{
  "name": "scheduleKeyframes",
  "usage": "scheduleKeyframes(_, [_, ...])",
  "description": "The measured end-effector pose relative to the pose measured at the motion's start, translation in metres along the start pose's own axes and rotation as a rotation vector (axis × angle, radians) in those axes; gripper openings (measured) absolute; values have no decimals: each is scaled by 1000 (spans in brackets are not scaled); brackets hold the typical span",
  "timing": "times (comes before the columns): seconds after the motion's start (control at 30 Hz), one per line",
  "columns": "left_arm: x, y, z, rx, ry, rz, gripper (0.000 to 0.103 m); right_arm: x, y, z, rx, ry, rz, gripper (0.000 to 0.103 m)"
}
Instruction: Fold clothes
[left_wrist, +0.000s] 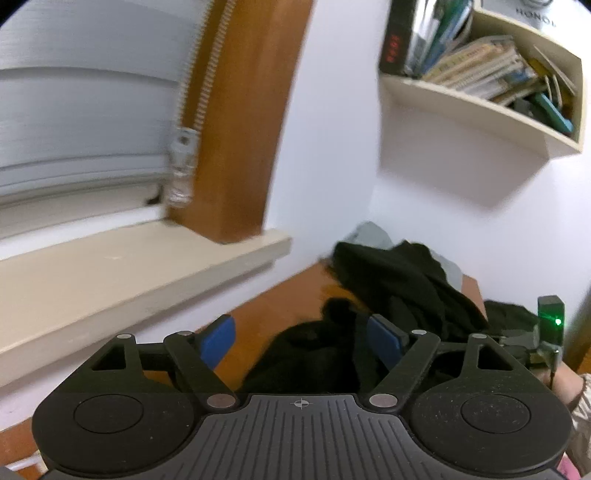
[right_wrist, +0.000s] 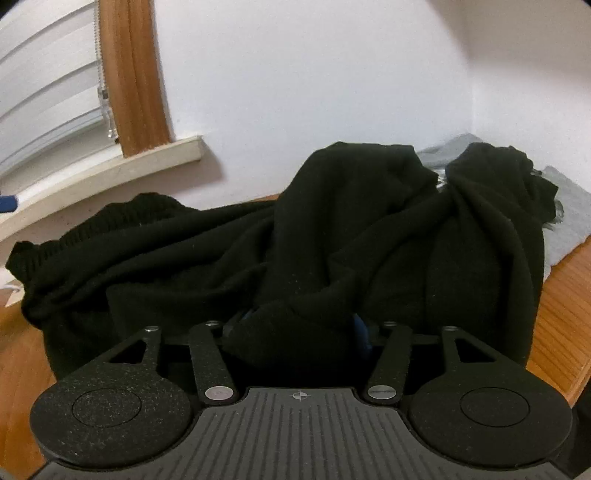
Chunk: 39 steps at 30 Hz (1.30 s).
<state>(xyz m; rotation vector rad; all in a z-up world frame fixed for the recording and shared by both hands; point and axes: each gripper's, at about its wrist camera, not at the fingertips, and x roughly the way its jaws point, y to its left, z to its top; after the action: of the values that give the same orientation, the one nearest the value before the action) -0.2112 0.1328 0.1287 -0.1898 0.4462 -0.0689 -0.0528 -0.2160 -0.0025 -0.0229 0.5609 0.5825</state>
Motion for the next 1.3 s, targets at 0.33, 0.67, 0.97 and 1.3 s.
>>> scheduleKeyframes(0.33, [120, -31, 32, 4, 283, -94, 66, -4, -6, -10, -44, -62, 36, 58])
scheduleKeyframes(0.67, [130, -51, 33, 94, 293, -31, 7, -34, -8, -12, -84, -137, 34, 59])
scheduleKeyframes(0.97, [6, -8, 71, -63, -63, 106, 6, -71, -25, -14, -4, -206, -21, 62])
scheduleKeyframes(1.3, [-47, 46, 8, -79, 10, 216, 7, -66, -22, 6, 40, -226, -19, 63])
